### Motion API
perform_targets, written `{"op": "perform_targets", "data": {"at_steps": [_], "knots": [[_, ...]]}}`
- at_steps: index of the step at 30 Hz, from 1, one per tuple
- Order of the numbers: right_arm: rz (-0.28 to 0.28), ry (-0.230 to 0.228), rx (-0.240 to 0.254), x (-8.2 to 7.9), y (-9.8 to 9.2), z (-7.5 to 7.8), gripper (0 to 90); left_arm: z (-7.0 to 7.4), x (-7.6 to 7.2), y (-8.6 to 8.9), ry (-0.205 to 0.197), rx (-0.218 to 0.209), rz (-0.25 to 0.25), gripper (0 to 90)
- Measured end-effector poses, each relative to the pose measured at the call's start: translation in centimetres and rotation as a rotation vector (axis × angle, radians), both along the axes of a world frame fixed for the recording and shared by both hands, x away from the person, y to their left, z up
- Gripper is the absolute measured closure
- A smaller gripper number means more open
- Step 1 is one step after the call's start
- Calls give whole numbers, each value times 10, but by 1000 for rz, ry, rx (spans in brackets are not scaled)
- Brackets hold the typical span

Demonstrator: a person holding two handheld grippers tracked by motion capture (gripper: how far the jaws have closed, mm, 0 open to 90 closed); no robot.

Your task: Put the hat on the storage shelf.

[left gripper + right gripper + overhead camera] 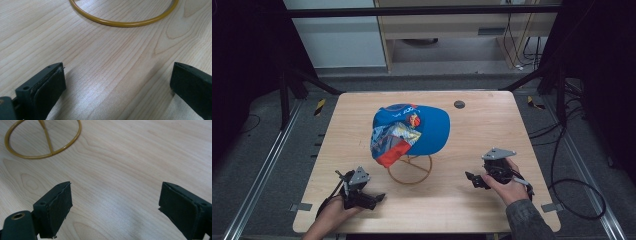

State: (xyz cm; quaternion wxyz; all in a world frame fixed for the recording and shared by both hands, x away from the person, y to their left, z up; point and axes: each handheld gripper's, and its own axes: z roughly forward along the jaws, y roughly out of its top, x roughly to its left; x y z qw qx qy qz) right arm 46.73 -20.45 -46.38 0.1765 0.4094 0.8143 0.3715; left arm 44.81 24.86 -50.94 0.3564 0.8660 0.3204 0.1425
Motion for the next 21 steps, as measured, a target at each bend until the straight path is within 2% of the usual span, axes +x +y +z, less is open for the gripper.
{"op": "perform_targets", "data": {"at_steps": [9,17,21], "knots": [[-8,24,16,-2,2,-17,115,0,0,0,0,0,0,0],[-21,22,23,1,6,-26,115,0,0,0,0,0,0,0],[-33,25,42,3,9,-30,115,0,0,0,0,0,0,0]]}}
